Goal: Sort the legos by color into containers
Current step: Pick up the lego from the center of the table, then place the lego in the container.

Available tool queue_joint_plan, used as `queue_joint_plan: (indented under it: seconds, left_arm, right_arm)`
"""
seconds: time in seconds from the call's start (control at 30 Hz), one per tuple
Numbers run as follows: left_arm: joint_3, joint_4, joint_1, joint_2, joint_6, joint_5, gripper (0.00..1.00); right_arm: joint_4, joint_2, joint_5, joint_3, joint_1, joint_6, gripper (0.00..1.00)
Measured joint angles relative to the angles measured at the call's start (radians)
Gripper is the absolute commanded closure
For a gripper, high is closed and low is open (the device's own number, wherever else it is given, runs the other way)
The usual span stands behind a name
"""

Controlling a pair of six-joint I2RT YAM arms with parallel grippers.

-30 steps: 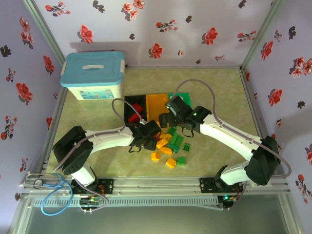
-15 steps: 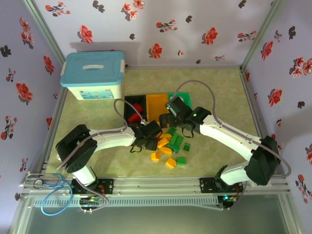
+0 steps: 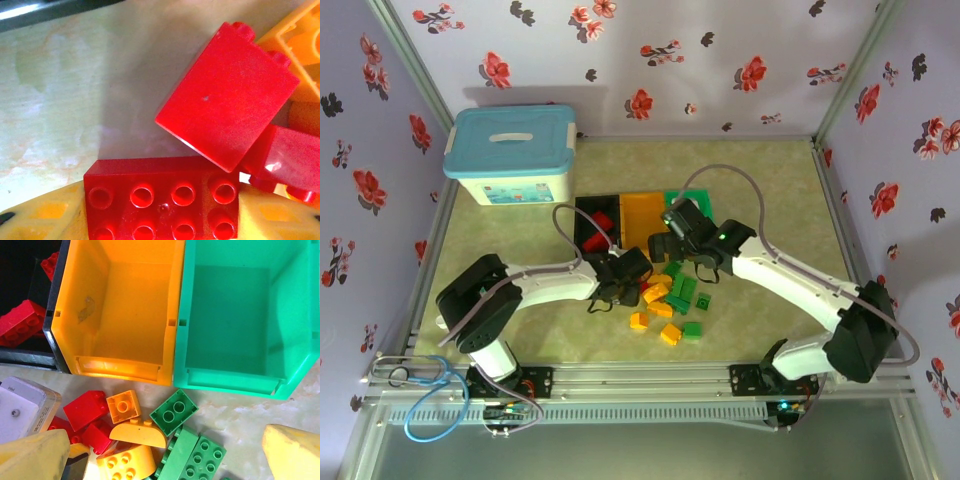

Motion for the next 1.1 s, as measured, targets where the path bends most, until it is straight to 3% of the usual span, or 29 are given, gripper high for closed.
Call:
queue_joint_plan:
  seconds: [0.23,0.43,0.7,0.97,1.03,1.1]
  left_arm:
    - [-0.009,-0.058,0.026,-0.144,0.005,-0.012,0.5]
    - [-0.002,-0.079,0.144,-0.289,0.045,-0.02,0.5]
    - [0.029,-0.089,0.314,-0.299,0.112,0.0,0.51]
    - [0.17,-0.089,0.379,-0.216,0.175,0.019,0.51]
    - [0.21,-0.092,0.395,-0.181,0.188,0.029,0.46]
    - [0.259,-0.096,0.415,-0.14,0.204,0.035,0.19]
  right_arm:
    - [-0.002,-0.053,0.017,-0.014,-0.026,0.0,0.01]
    - [-0.003,-0.094,0.022,-0.045,-0.044,0.0,0.01]
    - [-0.005,-0.107,0.021,-0.066,-0.044,0.003,0.01]
    - [-0.005,-0.111,-0.006,-0.066,-0.045,0.003,0.01]
    - [-0.005,-0.111,-0.013,-0.066,-0.045,0.003,0.01]
    - [-0.005,-0.111,-0.021,-0.066,-0.045,0.003,0.01]
